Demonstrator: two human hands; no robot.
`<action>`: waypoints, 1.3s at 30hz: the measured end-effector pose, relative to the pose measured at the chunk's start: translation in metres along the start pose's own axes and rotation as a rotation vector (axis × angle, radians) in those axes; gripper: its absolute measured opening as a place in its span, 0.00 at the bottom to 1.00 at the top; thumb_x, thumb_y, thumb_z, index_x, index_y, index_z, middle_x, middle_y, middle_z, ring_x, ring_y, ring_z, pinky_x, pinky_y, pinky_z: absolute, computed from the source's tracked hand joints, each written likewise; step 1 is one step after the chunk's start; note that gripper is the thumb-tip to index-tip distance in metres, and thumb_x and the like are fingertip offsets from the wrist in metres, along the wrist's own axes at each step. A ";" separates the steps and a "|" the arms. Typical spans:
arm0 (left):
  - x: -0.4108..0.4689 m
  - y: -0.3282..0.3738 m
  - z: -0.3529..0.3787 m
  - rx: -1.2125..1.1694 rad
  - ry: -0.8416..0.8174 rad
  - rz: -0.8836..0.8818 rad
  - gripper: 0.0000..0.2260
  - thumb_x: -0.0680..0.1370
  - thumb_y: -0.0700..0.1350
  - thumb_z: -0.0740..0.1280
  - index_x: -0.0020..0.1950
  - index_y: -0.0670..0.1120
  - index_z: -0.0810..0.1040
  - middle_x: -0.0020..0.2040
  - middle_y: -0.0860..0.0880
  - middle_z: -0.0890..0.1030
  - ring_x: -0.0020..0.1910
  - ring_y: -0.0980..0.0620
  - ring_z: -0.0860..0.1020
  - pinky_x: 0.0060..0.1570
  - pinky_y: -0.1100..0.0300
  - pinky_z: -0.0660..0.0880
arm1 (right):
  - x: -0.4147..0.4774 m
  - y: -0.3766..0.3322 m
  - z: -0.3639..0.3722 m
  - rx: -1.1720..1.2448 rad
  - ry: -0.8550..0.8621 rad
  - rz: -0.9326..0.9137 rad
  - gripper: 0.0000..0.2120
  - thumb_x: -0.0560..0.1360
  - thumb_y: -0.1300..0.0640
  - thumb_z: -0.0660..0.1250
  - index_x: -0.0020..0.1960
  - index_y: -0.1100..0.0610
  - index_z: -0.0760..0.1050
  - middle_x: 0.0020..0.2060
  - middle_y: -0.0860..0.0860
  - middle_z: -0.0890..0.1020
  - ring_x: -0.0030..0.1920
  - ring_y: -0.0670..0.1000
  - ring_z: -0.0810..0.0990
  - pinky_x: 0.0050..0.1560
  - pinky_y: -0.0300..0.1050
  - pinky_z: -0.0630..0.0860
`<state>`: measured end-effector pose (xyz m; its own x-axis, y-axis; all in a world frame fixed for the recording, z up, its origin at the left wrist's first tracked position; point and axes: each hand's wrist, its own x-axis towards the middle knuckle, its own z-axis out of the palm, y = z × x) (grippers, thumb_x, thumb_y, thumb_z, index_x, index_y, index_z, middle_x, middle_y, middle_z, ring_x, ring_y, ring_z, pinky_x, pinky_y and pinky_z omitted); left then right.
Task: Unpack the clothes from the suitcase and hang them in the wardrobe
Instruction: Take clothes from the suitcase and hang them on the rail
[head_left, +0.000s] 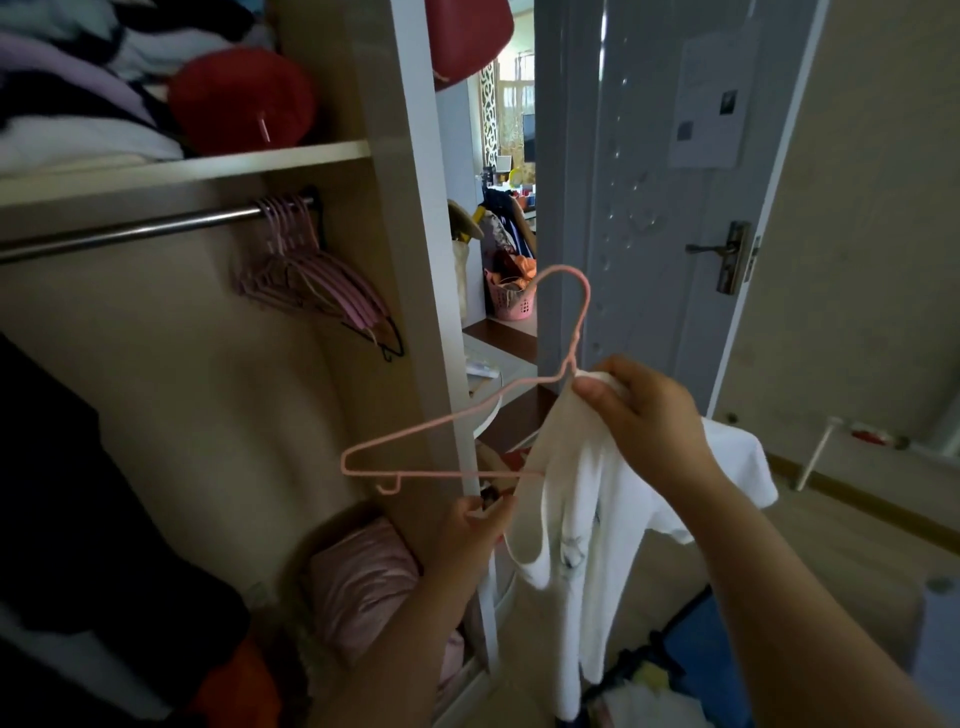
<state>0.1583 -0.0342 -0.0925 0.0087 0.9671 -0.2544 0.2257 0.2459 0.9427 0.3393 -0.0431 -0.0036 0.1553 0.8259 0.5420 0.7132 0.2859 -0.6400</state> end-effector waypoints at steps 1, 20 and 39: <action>-0.002 0.001 0.005 0.043 -0.043 -0.011 0.07 0.76 0.47 0.68 0.42 0.52 0.70 0.39 0.52 0.75 0.35 0.56 0.73 0.33 0.64 0.69 | 0.000 -0.002 -0.001 0.014 -0.003 -0.001 0.08 0.76 0.47 0.64 0.41 0.49 0.73 0.31 0.42 0.75 0.35 0.43 0.75 0.34 0.37 0.68; 0.041 -0.001 -0.034 -0.421 0.112 -0.059 0.08 0.72 0.30 0.67 0.48 0.39 0.82 0.35 0.44 0.83 0.37 0.45 0.79 0.39 0.56 0.75 | -0.014 0.061 -0.030 -0.026 0.046 0.141 0.06 0.75 0.51 0.67 0.39 0.48 0.76 0.32 0.46 0.78 0.36 0.49 0.77 0.37 0.46 0.71; 0.046 0.010 -0.043 -0.623 0.186 -0.280 0.05 0.74 0.33 0.67 0.40 0.42 0.78 0.37 0.47 0.76 0.34 0.56 0.71 0.19 0.73 0.65 | -0.018 0.067 -0.014 0.267 0.010 0.248 0.07 0.75 0.54 0.67 0.39 0.53 0.78 0.34 0.53 0.79 0.36 0.51 0.76 0.40 0.47 0.73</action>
<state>0.1192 0.0154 -0.0859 -0.1468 0.8435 -0.5168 -0.4049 0.4254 0.8094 0.3933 -0.0454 -0.0487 0.3086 0.8818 0.3566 0.4494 0.1952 -0.8717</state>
